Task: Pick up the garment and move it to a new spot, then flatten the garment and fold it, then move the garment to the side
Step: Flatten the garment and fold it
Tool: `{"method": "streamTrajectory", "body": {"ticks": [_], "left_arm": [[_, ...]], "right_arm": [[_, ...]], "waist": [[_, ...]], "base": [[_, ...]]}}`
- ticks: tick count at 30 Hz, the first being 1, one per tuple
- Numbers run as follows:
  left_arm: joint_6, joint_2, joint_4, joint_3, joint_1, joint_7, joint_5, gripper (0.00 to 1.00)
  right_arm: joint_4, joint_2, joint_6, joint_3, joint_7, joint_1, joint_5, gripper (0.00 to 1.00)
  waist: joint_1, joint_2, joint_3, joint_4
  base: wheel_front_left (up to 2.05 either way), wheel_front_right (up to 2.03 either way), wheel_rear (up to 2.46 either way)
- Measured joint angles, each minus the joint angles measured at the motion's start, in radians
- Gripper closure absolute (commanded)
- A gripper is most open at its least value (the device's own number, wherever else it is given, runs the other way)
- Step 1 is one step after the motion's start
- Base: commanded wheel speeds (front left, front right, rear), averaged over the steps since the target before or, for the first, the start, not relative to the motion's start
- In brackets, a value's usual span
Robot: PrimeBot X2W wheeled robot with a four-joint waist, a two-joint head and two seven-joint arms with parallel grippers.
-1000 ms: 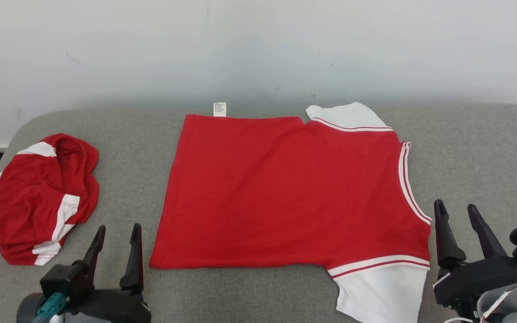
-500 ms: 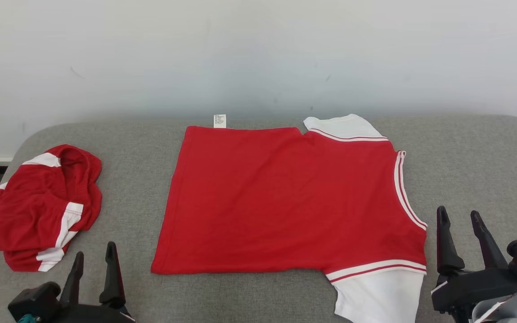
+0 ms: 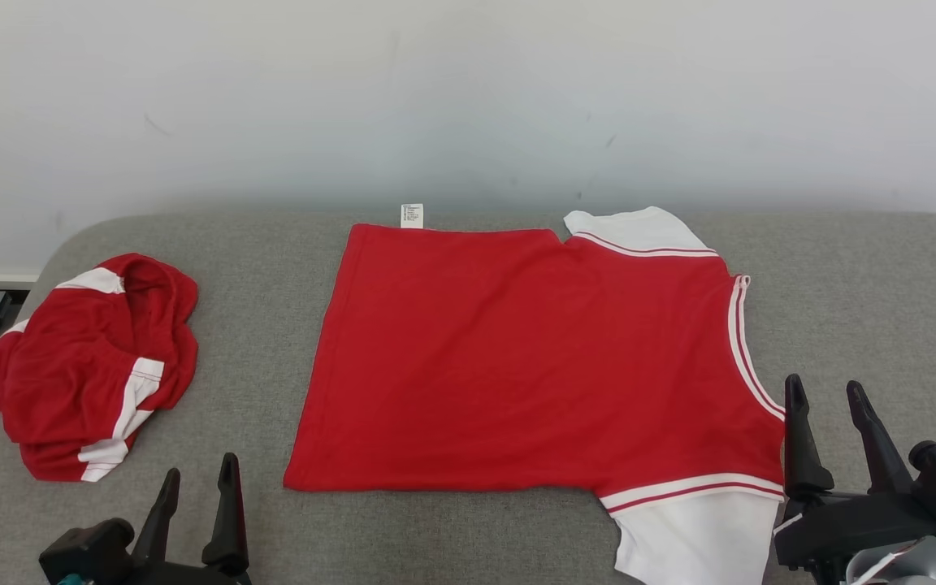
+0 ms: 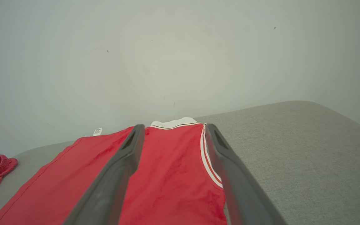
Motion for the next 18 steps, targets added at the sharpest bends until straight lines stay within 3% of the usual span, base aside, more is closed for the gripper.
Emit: {"method": "streamTrajectory", "body": {"ticks": [18], "left_arm": [[0.001, 0.025, -0.035, -0.007, 0.000, 0.052, 0.046, 0.00]], "right_arm": [[0.046, 0.000, 0.009, 0.001, -0.049, -0.003, -0.005, 0.00]], "waist": [[0.0000, 0.0000, 0.018, -0.007]], "base": [[0.00, 0.00, 0.00]]}}
